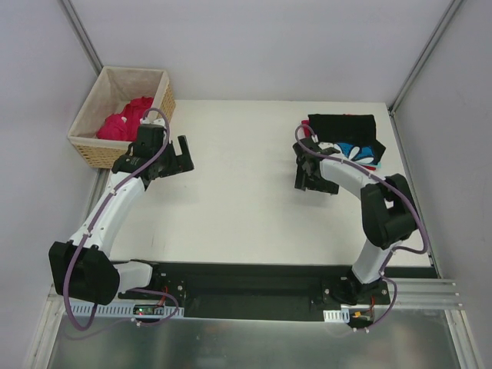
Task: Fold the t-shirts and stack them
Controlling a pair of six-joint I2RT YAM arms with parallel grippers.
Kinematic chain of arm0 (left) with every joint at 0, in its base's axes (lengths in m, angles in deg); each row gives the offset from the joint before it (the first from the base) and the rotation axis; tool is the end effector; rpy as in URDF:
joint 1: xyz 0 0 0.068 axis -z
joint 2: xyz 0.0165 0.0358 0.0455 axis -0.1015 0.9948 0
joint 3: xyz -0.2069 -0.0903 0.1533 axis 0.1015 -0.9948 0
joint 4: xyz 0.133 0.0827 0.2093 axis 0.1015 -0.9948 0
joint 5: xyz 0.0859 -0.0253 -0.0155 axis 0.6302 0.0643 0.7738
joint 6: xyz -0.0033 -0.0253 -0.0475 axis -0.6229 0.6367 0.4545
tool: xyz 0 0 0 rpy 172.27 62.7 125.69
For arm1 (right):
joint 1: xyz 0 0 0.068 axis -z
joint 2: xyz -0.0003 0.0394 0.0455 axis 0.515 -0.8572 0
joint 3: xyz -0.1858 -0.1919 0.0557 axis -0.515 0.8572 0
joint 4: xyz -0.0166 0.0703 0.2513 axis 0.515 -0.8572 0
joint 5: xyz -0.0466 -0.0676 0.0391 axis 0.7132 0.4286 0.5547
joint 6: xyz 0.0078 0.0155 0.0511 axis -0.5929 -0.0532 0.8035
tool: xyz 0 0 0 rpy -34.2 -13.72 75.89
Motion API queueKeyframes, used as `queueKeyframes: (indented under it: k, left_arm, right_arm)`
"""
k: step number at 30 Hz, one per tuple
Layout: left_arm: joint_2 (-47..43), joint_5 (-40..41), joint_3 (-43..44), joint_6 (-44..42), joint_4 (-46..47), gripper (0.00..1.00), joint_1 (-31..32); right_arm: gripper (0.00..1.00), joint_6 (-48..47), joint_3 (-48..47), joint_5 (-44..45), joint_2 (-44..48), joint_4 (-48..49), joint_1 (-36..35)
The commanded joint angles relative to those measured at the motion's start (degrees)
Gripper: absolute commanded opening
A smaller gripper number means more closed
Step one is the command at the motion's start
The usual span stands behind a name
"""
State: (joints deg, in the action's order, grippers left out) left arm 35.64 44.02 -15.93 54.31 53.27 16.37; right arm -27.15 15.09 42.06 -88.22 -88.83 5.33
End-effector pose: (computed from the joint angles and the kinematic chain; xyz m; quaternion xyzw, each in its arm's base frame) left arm 0.2683 -0.0500 0.3164 -0.0784 0.8939 -0.1197 0.4249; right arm 0.3188 0.1353 0.1956 -0.0196 0.9560 -0.1451 0.2541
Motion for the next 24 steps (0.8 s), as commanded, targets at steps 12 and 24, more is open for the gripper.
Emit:
queueKeyframes:
  k: [12, 24]
  left_arm:
    - [-1.96, -1.53, 1.83, 1.06, 0.76, 0.99, 0.62]
    - [-0.65, -0.39, 2.27, 0.80, 0.76, 0.99, 0.70]
  right_arm:
    - [0.97, 1.25, -5.13, -10.56, -8.84, 6.06, 11.16]
    - [0.98, -0.24, -18.84, -12.33, -15.96, 1.40, 14.77]
